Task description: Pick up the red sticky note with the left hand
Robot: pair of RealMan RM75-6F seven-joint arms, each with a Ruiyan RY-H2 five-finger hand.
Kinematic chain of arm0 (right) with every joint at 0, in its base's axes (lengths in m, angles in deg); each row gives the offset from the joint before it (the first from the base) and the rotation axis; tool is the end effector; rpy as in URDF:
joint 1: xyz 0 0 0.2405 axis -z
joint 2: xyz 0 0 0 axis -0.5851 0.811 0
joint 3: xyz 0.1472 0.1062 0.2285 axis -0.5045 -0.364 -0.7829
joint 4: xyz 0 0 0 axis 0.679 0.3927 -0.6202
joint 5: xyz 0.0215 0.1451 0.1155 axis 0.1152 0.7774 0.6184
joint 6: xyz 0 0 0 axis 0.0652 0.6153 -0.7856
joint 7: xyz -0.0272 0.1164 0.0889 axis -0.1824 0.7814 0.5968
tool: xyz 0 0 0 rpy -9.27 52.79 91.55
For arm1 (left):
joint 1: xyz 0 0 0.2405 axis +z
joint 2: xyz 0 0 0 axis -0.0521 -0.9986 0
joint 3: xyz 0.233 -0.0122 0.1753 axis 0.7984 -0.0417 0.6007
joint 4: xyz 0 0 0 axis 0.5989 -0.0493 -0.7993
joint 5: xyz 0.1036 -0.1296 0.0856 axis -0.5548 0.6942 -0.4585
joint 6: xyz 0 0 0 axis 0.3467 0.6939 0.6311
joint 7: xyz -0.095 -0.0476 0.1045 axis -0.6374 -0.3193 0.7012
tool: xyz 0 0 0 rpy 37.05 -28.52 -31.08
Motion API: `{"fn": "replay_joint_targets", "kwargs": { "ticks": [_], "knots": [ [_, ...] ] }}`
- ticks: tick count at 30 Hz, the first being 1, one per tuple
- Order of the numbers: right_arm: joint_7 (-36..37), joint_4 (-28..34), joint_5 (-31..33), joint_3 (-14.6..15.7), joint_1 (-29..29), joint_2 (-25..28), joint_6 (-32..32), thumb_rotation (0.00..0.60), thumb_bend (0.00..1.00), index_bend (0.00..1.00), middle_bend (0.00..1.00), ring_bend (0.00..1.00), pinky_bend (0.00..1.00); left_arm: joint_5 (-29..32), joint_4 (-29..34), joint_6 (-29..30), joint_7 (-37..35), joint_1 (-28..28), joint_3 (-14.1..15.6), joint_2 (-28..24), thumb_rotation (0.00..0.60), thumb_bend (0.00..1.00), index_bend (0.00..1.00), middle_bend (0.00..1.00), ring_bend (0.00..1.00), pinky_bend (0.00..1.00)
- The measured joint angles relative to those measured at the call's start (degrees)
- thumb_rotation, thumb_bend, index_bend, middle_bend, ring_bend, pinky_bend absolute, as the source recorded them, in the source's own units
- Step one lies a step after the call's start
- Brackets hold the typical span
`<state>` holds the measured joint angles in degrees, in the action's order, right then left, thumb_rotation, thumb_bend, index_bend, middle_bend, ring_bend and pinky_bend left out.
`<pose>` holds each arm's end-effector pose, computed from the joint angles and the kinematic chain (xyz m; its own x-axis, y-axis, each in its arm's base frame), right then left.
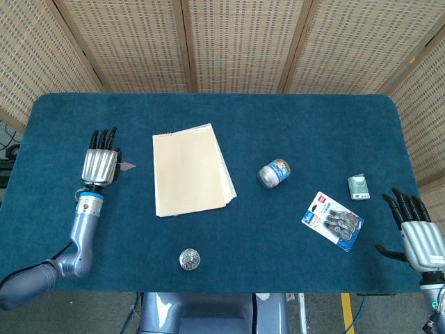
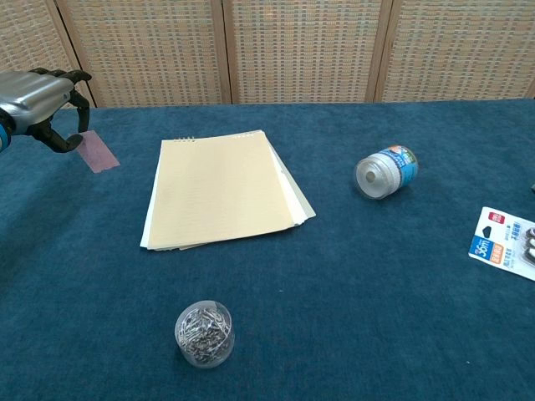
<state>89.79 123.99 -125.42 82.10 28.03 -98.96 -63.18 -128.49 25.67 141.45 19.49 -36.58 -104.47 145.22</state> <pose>-0.3390 -0.2065 0.2136 0.4255 -0.0461 0.9038 -0.9047 -0.0456 0.4236 -0.2418 0.4118 0.0522 0.6709 0.0238 0.7412 0.7410 -0.0621 -0.6687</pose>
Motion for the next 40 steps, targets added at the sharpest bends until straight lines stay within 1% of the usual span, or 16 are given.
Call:
{"fn": "replay_joint_targets", "kwargs": {
  "ticks": [2,4,6,7,9,12,15,18,24,31,37,40],
  "knots": [
    [0.0,0.1,0.0,0.0,0.1,0.0,-0.1,0.6,0.05,0.0,0.0,0.0,0.0,-0.3,2.6,0.7,0.3,0.4,0.2,-1.2,0.6,0.44,0.57,0.0,0.0,0.0],
    [0.0,0.1,0.0,0.0,0.1,0.0,-0.2,0.6,0.05,0.0,0.0,0.0,0.0,-0.6,5.3,1.5,0.9,0.9,0.5,-2.4,0.6,0.43,0.52,0.0,0.0,0.0],
    [0.1,0.1,-0.1,0.0,0.1,0.1,-0.3,0.6,0.05,0.0,0.0,0.0,0.0,-0.8,7.7,2.4,1.4,1.4,0.9,-3.6,0.6,0.42,0.42,0.0,0.0,0.0],
    [0.1,0.1,-0.1,0.0,0.1,0.1,-0.3,0.6,0.05,0.0,0.0,0.0,0.0,-1.0,9.4,3.1,1.8,1.8,1.1,-4.4,0.6,0.41,0.38,0.0,0.0,0.0],
    [0.2,0.0,-0.1,0.0,0.2,0.1,-0.4,0.6,0.05,0.0,0.0,0.0,0.0,-1.3,11.8,4.2,2.1,2.6,1.5,-5.6,0.6,0.37,0.29,0.0,0.0,0.0],
    [0.4,0.0,-0.1,-0.1,0.2,0.1,-0.6,0.6,0.05,0.0,0.0,0.0,0.0,-1.7,15.7,6.0,2.0,4.1,2.1,-7.6,0.6,0.31,0.2,0.0,0.0,0.0],
    [0.4,0.0,-0.1,-0.1,0.3,0.1,-0.7,0.6,0.05,0.0,0.0,0.0,0.0,-2.1,19.5,8.0,1.3,6.0,2.9,-9.4,0.6,0.23,0.14,0.0,0.0,0.0],
    [0.3,0.0,-0.1,-0.1,0.3,0.1,-0.7,0.6,0.05,0.0,0.0,0.0,0.0,-3.3,22.7,10.5,0.4,8.4,4.4,-11.1,0.6,0.18,0.1,0.0,0.0,0.0],
    [-0.1,0.0,-0.1,-0.1,0.4,0.0,-0.9,0.6,0.05,0.0,0.0,0.0,0.0,-5.8,28.4,15.7,-0.7,12.7,6.9,-13.5,0.6,0.15,0.03,0.0,0.0,0.0],
    [-0.1,0.1,0.2,-0.3,0.6,0.0,-1.3,0.6,0.05,0.0,0.0,0.0,0.0,-10.5,33.4,21.0,-1.8,17.6,11.1,-16.4,0.6,0.16,0.02,0.0,0.0,0.0],
    [0.5,0.0,0.5,-0.5,0.7,0.1,-1.5,0.6,0.05,0.0,0.0,0.0,0.0,-11.7,35.8,22.2,-3.2,21.0,13.9,-18.8,0.6,0.15,0.02,0.0,0.0,0.0],
    [0.6,0.1,0.5,-0.6,0.8,0.2,-1.6,0.6,0.05,0.0,0.0,0.0,0.0,-12.7,36.2,22.2,-3.9,21.8,14.6,-19.8,0.6,0.15,0.02,0.0,0.0,0.0]
  ]
}}
